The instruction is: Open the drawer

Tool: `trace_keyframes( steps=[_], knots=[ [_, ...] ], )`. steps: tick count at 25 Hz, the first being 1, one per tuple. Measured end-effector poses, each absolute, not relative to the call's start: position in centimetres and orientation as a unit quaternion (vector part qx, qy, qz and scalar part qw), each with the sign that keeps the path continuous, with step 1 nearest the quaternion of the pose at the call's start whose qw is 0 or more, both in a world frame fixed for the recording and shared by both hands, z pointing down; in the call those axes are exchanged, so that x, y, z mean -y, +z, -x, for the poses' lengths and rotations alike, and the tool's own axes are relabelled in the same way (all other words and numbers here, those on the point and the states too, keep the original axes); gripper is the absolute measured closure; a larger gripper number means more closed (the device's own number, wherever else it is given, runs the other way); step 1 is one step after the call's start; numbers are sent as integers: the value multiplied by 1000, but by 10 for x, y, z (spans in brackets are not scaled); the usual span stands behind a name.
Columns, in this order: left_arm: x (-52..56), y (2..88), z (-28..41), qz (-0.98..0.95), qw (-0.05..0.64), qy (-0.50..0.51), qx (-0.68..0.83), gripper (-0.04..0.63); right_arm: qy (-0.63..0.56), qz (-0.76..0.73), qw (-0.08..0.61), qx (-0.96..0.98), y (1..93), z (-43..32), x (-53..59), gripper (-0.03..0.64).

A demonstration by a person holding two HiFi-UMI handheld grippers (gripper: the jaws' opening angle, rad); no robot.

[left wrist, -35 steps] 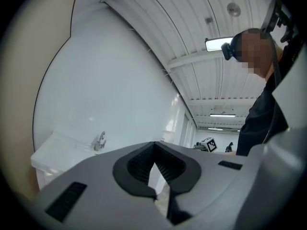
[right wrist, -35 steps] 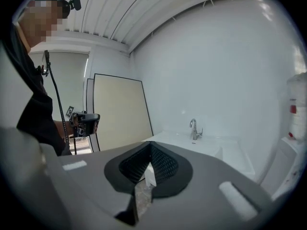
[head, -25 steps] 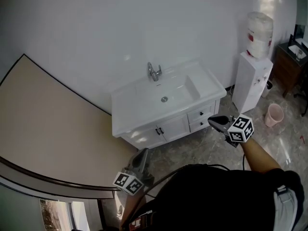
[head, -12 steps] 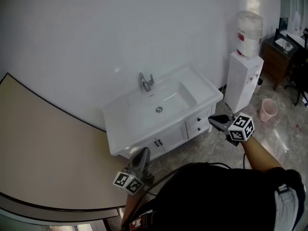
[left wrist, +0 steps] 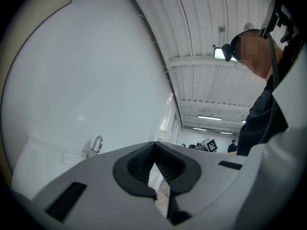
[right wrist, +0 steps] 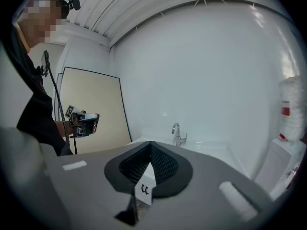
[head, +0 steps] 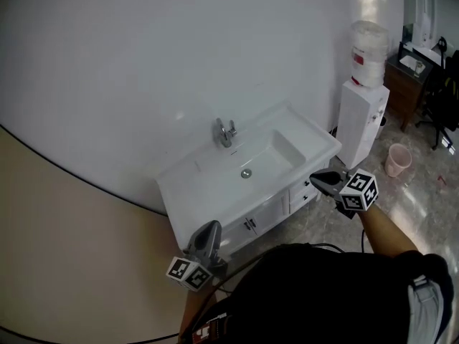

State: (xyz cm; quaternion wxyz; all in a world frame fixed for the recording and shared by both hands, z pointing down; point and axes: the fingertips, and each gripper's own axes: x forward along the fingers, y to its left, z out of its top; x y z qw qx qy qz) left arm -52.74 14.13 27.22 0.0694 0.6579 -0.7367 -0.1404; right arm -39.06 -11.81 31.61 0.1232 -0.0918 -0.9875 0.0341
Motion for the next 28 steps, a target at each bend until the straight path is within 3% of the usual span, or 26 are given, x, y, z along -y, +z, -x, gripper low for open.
trace_keyframes(
  steps=[15,28],
  knots=[
    [-163,291,602,-640,92,-147,749,594,43,103,138,984,331,471,106,621],
    [-42,295,627,-590,89,-140,790,594,37,196,134,971,337,551,220,621]
  ],
)
